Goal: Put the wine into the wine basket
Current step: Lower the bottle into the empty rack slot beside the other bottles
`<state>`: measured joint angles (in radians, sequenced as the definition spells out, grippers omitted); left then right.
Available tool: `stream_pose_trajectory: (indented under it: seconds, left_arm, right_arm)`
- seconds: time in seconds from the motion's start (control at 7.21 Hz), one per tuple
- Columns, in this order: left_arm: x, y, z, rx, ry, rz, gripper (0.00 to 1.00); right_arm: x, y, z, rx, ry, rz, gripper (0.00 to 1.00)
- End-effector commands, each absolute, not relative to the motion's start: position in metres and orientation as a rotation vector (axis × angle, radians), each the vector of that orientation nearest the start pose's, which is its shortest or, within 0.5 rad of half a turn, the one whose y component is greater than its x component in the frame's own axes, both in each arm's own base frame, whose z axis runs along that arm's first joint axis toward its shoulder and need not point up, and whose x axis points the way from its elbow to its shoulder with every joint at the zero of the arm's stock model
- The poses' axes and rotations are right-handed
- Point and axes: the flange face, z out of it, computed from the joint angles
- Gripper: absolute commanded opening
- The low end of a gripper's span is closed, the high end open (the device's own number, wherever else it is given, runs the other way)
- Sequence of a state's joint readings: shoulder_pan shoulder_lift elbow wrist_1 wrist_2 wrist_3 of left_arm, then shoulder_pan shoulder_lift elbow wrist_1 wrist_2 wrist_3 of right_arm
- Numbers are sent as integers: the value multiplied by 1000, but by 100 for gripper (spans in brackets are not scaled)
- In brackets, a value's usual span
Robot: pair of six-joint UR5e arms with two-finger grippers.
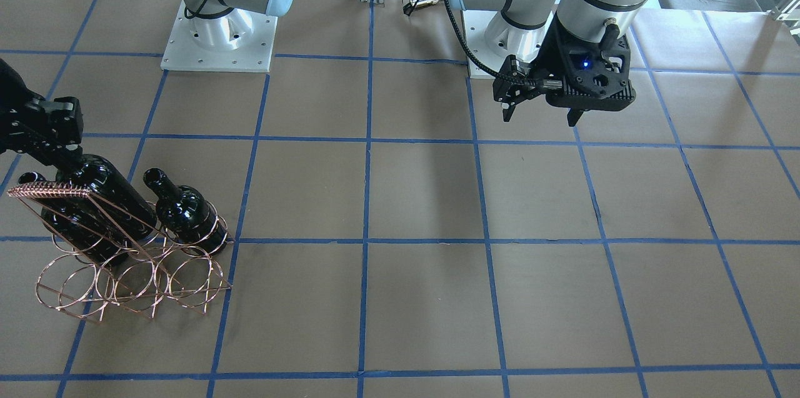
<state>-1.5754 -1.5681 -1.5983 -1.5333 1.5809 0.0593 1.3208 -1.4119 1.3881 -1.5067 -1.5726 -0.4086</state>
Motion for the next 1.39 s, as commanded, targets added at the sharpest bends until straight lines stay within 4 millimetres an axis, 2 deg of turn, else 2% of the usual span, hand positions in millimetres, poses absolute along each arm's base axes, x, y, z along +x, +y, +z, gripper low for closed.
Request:
stream_pose_trajectory:
  seconds: [0.0, 0.28, 0.42, 0.55, 0.69, 1.11, 1.25]
  left_arm:
    - [-133, -493, 479, 107, 3119, -18, 100]
    - [-135, -492, 480, 98, 3130, -24, 100]
    - [-134, -489, 484, 103, 3121, -33, 100]
    - [-134, -496, 473, 89, 3134, -2, 100]
    - [-133, -495, 478, 96, 3132, -28, 100]
    - [-133, -498, 474, 94, 3132, -19, 100]
    - [-133, -498, 475, 93, 3127, -26, 100]
  right_arm:
    - [-8, -571, 477, -249, 3119, 64, 0]
    - [-9, -571, 469, -249, 3115, 80, 0]
    - [-10, -578, 458, -247, 3113, 89, 0]
    - [-11, -582, 450, -232, 3116, 80, 0]
    - [-11, -584, 439, -235, 3116, 86, 0]
    - [-11, -588, 412, -234, 3106, 128, 0]
    - [-11, -589, 410, -229, 3105, 128, 0]
